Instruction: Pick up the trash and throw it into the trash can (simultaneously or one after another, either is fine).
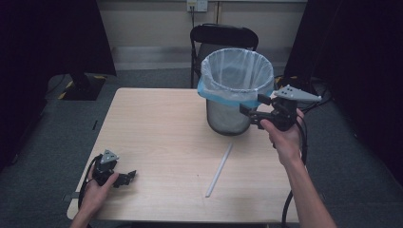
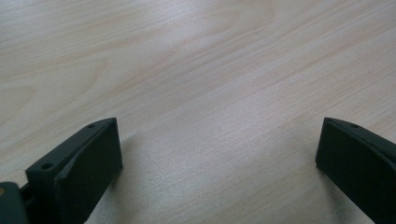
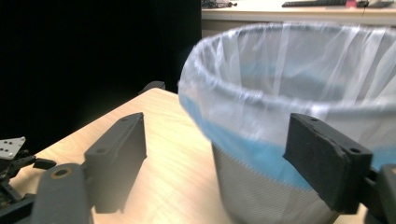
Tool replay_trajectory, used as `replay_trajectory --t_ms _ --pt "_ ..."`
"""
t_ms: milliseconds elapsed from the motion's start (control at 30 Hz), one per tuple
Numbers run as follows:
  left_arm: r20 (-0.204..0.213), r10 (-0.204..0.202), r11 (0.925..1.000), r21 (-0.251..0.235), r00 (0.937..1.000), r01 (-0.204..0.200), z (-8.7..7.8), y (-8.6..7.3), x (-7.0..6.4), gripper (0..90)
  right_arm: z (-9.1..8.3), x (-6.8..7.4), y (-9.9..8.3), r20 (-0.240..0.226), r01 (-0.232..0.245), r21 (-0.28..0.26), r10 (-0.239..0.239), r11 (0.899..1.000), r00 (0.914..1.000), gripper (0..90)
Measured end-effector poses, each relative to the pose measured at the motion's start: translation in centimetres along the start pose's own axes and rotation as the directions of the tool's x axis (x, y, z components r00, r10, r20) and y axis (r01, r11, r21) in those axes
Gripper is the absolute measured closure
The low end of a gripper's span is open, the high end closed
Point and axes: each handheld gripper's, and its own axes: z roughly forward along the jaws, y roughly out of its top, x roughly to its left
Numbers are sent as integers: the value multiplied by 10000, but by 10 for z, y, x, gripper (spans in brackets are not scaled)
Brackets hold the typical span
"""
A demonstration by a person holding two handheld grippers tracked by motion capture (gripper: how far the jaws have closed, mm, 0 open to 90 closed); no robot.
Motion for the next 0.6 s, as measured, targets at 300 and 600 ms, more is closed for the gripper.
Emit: replay_trajectory --t_ms 300,600 --pt "1 -6 10000 3 10000 6 0 0 0 0 11 18 -66 -225 -252 1370 286 9902 9993 169" --pt "0 -5 10000 4 10000 5 0 0 0 0 38 23 -141 -145 -730 2982 810 9517 9966 243"
